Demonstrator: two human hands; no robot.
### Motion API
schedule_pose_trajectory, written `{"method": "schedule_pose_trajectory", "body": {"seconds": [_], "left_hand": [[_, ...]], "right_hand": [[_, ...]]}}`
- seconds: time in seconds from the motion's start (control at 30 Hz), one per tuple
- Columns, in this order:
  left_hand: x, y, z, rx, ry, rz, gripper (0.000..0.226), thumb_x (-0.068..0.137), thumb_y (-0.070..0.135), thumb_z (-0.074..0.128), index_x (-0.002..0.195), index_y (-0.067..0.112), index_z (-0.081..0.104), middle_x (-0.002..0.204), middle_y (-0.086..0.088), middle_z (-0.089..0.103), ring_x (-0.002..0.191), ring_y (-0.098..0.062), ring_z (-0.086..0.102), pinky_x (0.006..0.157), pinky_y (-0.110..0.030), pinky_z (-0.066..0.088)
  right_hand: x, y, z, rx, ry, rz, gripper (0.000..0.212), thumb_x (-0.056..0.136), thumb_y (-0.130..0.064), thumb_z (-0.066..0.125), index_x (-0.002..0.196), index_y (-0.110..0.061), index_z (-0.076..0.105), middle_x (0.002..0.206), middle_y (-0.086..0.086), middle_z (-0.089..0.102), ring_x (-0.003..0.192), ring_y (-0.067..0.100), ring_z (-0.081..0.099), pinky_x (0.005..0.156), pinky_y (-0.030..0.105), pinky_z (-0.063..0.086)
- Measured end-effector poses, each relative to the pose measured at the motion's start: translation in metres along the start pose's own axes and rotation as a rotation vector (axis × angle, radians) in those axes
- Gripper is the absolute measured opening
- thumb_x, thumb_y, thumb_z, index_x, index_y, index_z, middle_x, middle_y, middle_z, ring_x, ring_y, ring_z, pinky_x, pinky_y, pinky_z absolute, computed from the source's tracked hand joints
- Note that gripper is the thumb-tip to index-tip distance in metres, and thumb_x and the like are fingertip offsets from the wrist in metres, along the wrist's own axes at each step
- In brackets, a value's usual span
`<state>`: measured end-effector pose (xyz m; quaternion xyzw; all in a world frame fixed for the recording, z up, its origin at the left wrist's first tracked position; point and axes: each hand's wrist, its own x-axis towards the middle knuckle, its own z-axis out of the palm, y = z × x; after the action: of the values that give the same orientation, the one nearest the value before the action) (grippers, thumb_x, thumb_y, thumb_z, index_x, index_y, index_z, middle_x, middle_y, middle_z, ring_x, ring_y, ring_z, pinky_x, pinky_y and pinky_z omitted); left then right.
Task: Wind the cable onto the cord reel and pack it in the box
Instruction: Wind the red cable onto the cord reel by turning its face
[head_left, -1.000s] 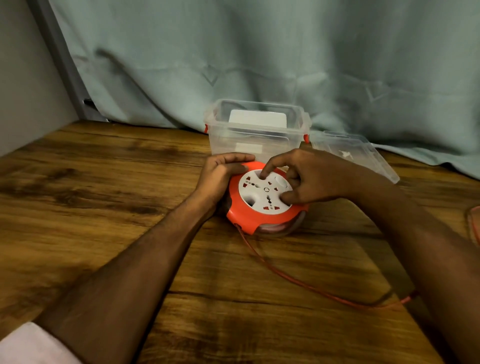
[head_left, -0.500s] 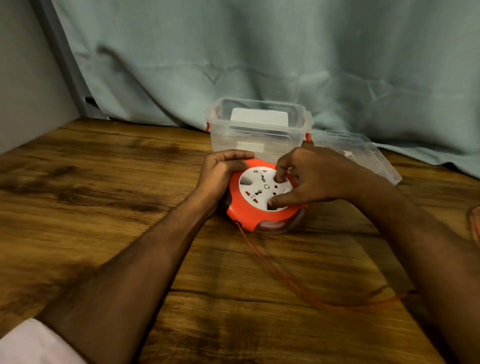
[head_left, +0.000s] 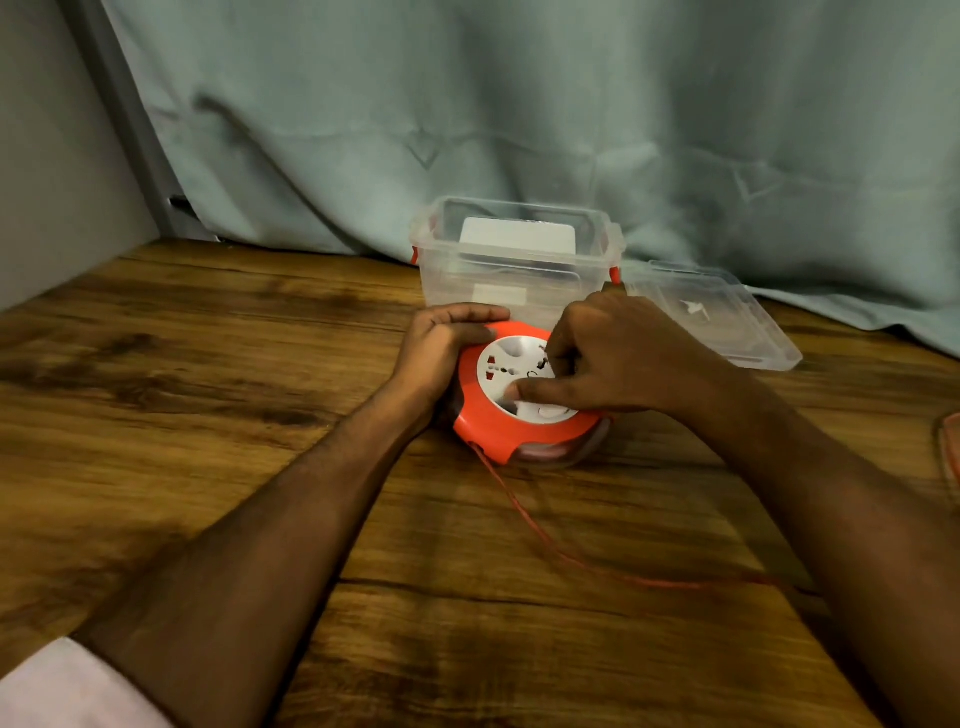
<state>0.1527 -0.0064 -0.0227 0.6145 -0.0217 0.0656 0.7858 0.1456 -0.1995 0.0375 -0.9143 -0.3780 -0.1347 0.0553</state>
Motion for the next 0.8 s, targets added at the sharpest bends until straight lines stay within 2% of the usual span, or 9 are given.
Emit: {"method": "schedule_pose_trajectory", "body": {"seconds": [0.03, 0.1, 0.2, 0.3, 0.37, 0.43, 0.53, 0.67, 0.8], "left_hand": [[0.000, 0.000, 0.000, -0.007, -0.006, -0.007, 0.033, 0.083, -0.011, 0.052, 0.112, -0.007, 0.069, 0.104, -0.026, 0.069, 0.091, -0.034, 0.065, 0.083, -0.038, 0.055], [0.000, 0.001, -0.001, -0.031, -0.020, -0.023, 0.035, 0.083, -0.011, 0.051, 0.113, -0.007, 0.068, 0.104, -0.027, 0.069, 0.091, -0.035, 0.066, 0.083, -0.039, 0.057], [0.001, 0.001, -0.002, -0.030, -0.041, -0.025, 0.035, 0.081, -0.010, 0.051, 0.111, -0.005, 0.070, 0.100, -0.027, 0.071, 0.087, -0.035, 0.068, 0.083, -0.040, 0.057], [0.002, -0.001, -0.003, 0.008, -0.061, 0.003, 0.036, 0.080, -0.009, 0.052, 0.109, -0.002, 0.072, 0.102, -0.027, 0.073, 0.088, -0.034, 0.070, 0.087, -0.041, 0.057], [0.003, -0.003, -0.004, 0.024, -0.068, 0.018, 0.036, 0.080, -0.008, 0.052, 0.108, -0.001, 0.074, 0.105, -0.028, 0.073, 0.091, -0.035, 0.070, 0.089, -0.043, 0.057], [0.003, -0.003, -0.005, 0.024, -0.073, 0.024, 0.035, 0.080, -0.008, 0.053, 0.107, 0.000, 0.074, 0.103, -0.026, 0.074, 0.091, -0.035, 0.071, 0.087, -0.042, 0.057], [0.003, -0.003, -0.004, 0.006, -0.074, 0.024, 0.035, 0.080, -0.009, 0.053, 0.108, -0.002, 0.073, 0.095, -0.022, 0.074, 0.084, -0.032, 0.071, 0.078, -0.035, 0.059], [0.002, -0.001, -0.003, -0.005, -0.052, 0.025, 0.033, 0.081, -0.010, 0.053, 0.108, -0.004, 0.072, 0.096, -0.022, 0.072, 0.084, -0.031, 0.068, 0.077, -0.034, 0.057], [0.000, 0.001, -0.002, -0.003, -0.023, 0.044, 0.034, 0.081, -0.011, 0.053, 0.110, -0.007, 0.070, 0.099, -0.023, 0.070, 0.087, -0.032, 0.066, 0.076, -0.030, 0.056]], "right_hand": [[0.000, 0.002, -0.003, 0.032, 0.008, -0.017, 0.046, 0.079, -0.074, 0.062, 0.061, -0.031, 0.058, 0.054, -0.016, 0.045, 0.055, 0.002, 0.046, 0.062, 0.028, 0.039], [0.000, 0.007, -0.008, 0.094, -0.033, -0.034, 0.014, 0.081, -0.045, 0.075, 0.083, -0.034, 0.068, 0.053, -0.015, 0.053, 0.055, 0.001, 0.052, 0.057, 0.027, 0.036], [0.003, 0.015, -0.014, 0.166, -0.151, -0.054, 0.036, 0.077, -0.022, 0.077, 0.107, -0.039, 0.069, 0.053, -0.012, 0.054, 0.057, 0.002, 0.053, 0.053, 0.033, 0.043], [0.003, 0.019, -0.015, 0.155, -0.200, -0.060, 0.054, 0.079, -0.023, 0.079, 0.129, -0.042, 0.065, 0.060, -0.037, 0.054, 0.061, -0.006, 0.056, 0.055, 0.025, 0.039], [0.002, 0.019, -0.014, 0.159, -0.230, -0.054, 0.059, 0.081, -0.023, 0.078, 0.134, -0.042, 0.062, 0.066, -0.050, 0.049, 0.063, -0.012, 0.055, 0.057, 0.025, 0.039], [0.001, 0.018, -0.015, 0.179, -0.250, -0.033, 0.059, 0.080, -0.027, 0.078, 0.135, -0.043, 0.061, 0.068, -0.035, 0.060, 0.065, -0.005, 0.060, 0.060, 0.029, 0.047], [0.001, 0.015, -0.018, 0.125, -0.252, -0.004, 0.058, 0.076, -0.042, 0.079, 0.131, -0.049, 0.061, 0.095, -0.014, 0.071, 0.083, 0.008, 0.066, 0.069, 0.035, 0.056], [0.001, 0.015, -0.016, 0.019, -0.173, 0.001, 0.057, 0.068, -0.060, 0.079, 0.123, -0.049, 0.065, 0.080, -0.027, 0.052, 0.074, 0.001, 0.055, 0.059, 0.019, 0.034], [0.000, 0.014, -0.010, -0.021, -0.141, 0.003, 0.060, 0.062, -0.076, 0.072, 0.111, -0.041, 0.067, 0.099, -0.019, 0.063, 0.086, 0.006, 0.056, 0.063, 0.018, 0.035]]}}
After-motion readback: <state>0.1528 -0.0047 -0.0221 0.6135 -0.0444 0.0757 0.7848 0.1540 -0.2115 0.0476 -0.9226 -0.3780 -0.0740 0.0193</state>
